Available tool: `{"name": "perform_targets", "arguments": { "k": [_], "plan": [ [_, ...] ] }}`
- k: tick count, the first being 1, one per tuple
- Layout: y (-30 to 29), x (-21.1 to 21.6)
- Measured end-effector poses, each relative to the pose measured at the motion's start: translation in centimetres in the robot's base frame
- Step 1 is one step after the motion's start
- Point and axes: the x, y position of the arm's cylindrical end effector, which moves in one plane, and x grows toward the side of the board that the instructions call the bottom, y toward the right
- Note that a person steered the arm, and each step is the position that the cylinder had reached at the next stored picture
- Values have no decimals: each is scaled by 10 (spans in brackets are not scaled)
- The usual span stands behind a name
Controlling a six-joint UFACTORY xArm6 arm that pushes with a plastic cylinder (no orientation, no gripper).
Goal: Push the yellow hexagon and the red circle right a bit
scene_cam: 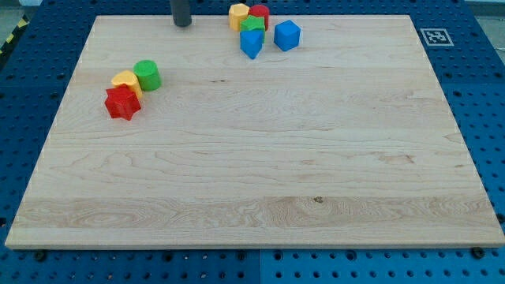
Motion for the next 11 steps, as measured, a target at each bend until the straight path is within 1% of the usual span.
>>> {"name": "perform_targets", "arguments": {
  "k": [4,6,9,11],
  "plan": [
    [12,0],
    [54,1],
    [56,-1],
    [82,0]
  ]
}}
